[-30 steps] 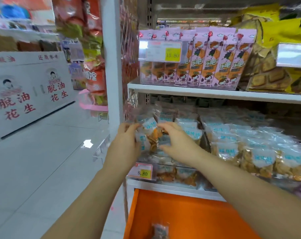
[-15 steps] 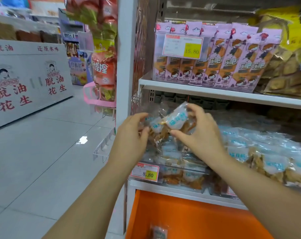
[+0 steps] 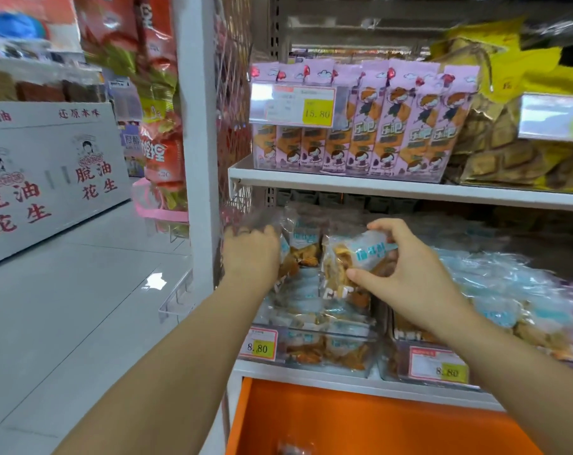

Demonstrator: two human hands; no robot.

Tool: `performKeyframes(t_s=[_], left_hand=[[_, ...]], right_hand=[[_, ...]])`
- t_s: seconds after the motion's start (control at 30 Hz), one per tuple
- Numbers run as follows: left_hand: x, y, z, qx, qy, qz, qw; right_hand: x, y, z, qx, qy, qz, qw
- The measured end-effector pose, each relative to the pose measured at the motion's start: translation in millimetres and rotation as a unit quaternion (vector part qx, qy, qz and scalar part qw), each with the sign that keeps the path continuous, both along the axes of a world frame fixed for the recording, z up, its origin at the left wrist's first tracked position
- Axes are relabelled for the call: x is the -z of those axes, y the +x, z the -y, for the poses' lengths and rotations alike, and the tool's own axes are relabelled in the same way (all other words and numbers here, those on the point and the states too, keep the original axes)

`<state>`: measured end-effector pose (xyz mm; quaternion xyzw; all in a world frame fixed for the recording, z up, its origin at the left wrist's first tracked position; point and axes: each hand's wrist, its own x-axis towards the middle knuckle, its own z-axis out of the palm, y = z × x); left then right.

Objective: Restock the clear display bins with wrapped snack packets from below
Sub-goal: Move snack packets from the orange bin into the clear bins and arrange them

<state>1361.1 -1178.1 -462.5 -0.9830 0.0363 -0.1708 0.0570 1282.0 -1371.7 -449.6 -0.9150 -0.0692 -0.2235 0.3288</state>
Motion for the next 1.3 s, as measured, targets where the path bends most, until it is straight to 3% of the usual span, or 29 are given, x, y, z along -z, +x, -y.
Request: performKeyframes(t_s=[0.13, 0.23, 0.3, 0.57, 0.63, 0.73, 0.8, 1.0, 1.17, 1.3], left_hand=[[-5.8, 8.0, 4.5, 0.025, 0.026, 0.009, 0.999], [-1.1, 15.5, 6.5, 0.094, -0.027, 0.047, 0.994], [1.7, 21.4, 10.7, 0.118, -0.072, 0.029, 0.99], [5.0, 41.0, 32.5, 0.096, -0.057, 0.003, 0.994], [5.2, 41.9, 26.4, 0.1, -0.115, 0.003, 0.988], [3.8, 28.9, 9.8, 0.118, -0.28, 0.015, 0.953], [7.3, 12.8, -3.0, 0.136, -0.314, 0.018, 0.939], [40.0, -20.3, -29.2, 0.125, -0.254, -0.141, 0.948], [50.0, -26.1, -36.3, 0.099, -0.126, -0.054, 0.986], [32.6, -37.6, -46.3, 0.111, -0.163, -0.039, 0.98]], right_hand=[[2.1, 6.8, 7.3, 0.0, 0.039, -0.008, 0.999], [8.8, 7.8, 14.1, 0.004, 0.065, -0.022, 0.998], [11.5, 8.2, 16.1, 0.006, 0.067, -0.028, 0.997], [9.1, 11.1, 16.9, 0.003, 0.062, -0.025, 0.998], [8.9, 13.9, 13.4, 0.004, 0.056, -0.026, 0.998], [9.2, 20.2, 1.7, -0.008, 0.068, -0.017, 0.998], [10.6, 26.4, -10.3, -0.01, 0.07, -0.013, 0.997], [20.3, 52.7, -47.2, 0.01, 0.024, -0.025, 0.999], [12.7, 63.7, -53.5, 0.022, 0.019, 0.012, 0.999], [11.1, 66.5, -61.2, 0.014, 0.062, 0.048, 0.997]])
